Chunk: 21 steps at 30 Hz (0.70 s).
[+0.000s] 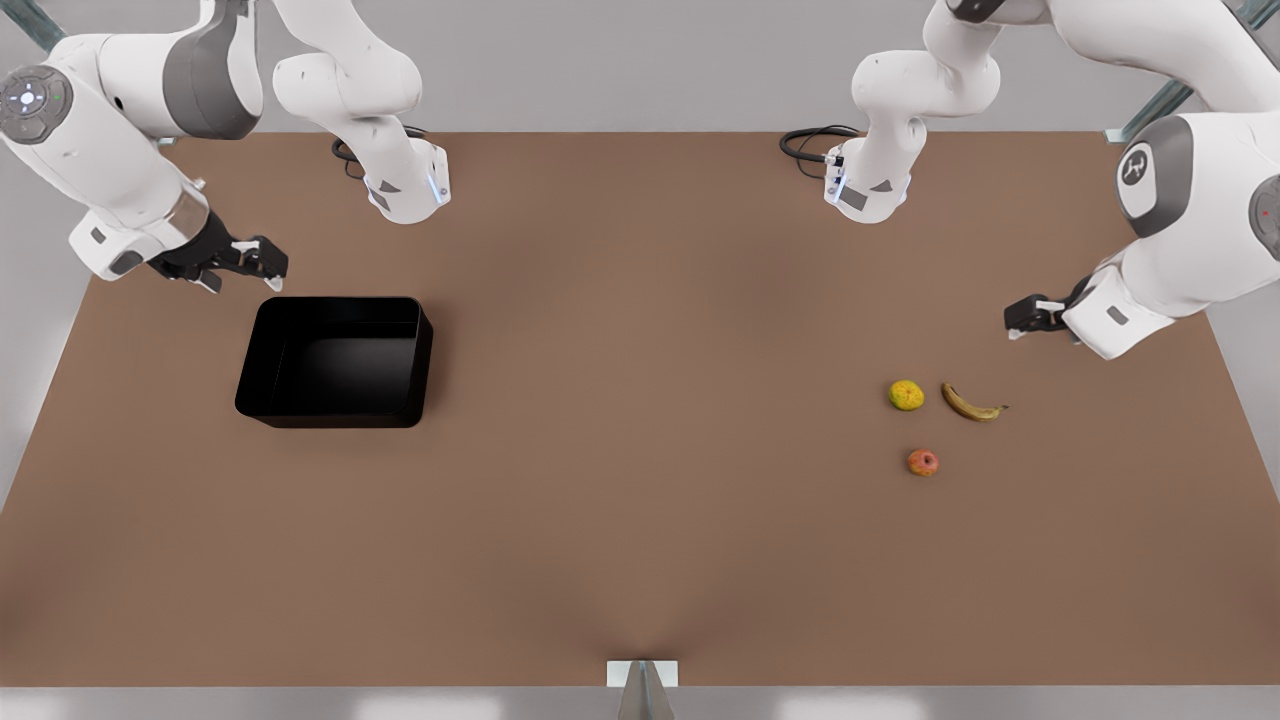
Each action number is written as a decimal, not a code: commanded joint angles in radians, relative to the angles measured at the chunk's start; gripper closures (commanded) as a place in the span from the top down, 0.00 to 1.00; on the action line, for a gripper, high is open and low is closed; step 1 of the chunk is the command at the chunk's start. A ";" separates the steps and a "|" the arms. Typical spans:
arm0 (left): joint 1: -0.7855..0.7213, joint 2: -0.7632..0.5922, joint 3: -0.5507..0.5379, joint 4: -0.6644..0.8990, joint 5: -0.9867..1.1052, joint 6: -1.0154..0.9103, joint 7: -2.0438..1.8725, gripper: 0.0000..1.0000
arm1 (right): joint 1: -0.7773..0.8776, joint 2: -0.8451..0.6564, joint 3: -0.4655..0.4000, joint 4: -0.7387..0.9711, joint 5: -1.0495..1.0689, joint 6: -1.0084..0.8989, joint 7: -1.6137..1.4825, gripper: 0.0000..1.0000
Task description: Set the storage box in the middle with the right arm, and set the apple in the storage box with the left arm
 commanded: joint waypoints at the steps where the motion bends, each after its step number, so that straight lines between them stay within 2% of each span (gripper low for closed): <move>1: 0.003 0.000 0.000 -0.001 -0.002 0.000 0.000 1.00 | 0.000 -0.001 0.000 -0.006 0.000 0.004 0.001 1.00; 5: 0.006 0.001 0.005 -0.020 0.001 -0.006 -0.046 1.00 | -0.001 0.039 -0.002 -0.005 -0.001 0.030 -0.002 1.00; 7: 0.010 0.018 0.005 -0.076 -0.126 0.011 -0.480 1.00 | -0.044 0.119 -0.008 0.002 -0.003 0.084 -0.038 1.00; 9: 0.036 0.051 0.008 -0.168 -0.299 0.152 -0.870 1.00 | -0.093 0.200 -0.008 0.000 -0.001 0.116 -0.085 1.00; 11: 0.042 0.046 0.017 -0.332 -0.523 0.378 -1.115 1.00 | -0.182 0.232 -0.008 -0.003 0.008 0.119 -0.198 1.00; 14: 0.062 0.087 0.048 -0.514 -0.894 0.623 -1.142 1.00 | -0.270 0.337 -0.006 -0.005 0.019 0.199 -0.332 1.00; 17: 0.141 0.207 0.049 -0.518 -1.075 0.620 -1.082 1.00 | -0.289 0.487 -0.006 0.000 0.019 0.329 -0.364 1.00; 19: 0.176 0.258 0.049 -0.599 -1.246 0.609 -0.875 1.00 | -0.290 0.502 -0.008 0.002 0.019 0.332 -0.363 1.00; 21: 0.188 0.314 0.049 -0.614 -1.385 0.615 -0.787 1.00 | -0.326 0.510 -0.006 0.000 0.022 0.341 -0.404 1.00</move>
